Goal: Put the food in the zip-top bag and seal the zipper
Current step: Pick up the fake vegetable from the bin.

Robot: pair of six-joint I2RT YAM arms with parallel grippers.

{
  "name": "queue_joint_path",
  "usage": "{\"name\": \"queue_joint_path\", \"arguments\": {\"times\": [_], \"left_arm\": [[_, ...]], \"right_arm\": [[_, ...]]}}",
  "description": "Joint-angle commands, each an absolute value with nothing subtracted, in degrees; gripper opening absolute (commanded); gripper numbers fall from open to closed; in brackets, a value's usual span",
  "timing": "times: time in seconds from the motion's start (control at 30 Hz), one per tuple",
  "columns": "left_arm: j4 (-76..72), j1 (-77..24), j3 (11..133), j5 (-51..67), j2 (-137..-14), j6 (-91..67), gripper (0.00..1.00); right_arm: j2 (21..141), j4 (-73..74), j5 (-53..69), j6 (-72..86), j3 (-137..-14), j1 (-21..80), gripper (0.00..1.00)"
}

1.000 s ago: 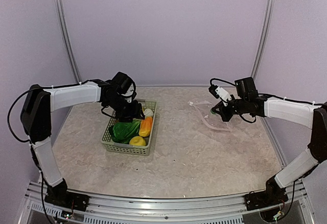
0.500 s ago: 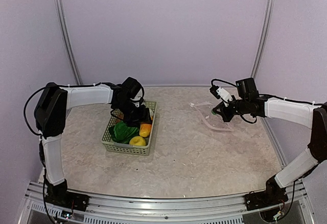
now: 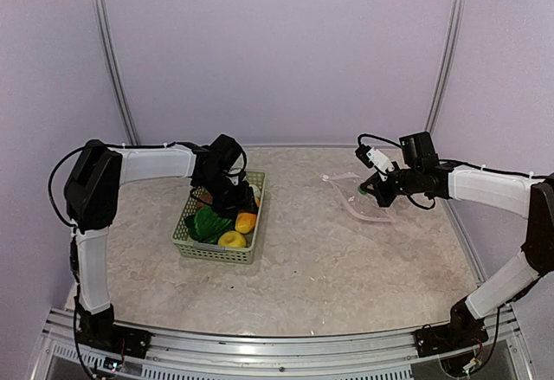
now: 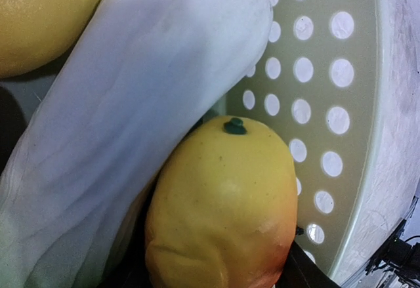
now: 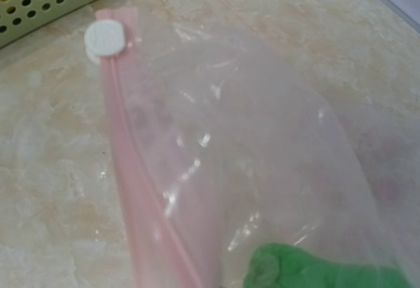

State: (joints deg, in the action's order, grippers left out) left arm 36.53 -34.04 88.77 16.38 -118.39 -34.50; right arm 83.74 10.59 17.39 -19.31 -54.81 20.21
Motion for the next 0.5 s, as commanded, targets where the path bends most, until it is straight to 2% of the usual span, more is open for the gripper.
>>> {"name": "queue_joint_path", "arguments": {"times": [0.0,0.47], "left_arm": [[36.99,-34.04,89.21,16.88,-118.00,-34.72,0.50],[39.70,-32.71,87.27,12.07,-106.55,-32.62,0.38]], "right_arm": [[83.14,10.20,18.19,-19.36,-54.23,19.58,0.00],[83.03,10.20,18.09,-19.25,-54.23,19.43,0.00]]}}
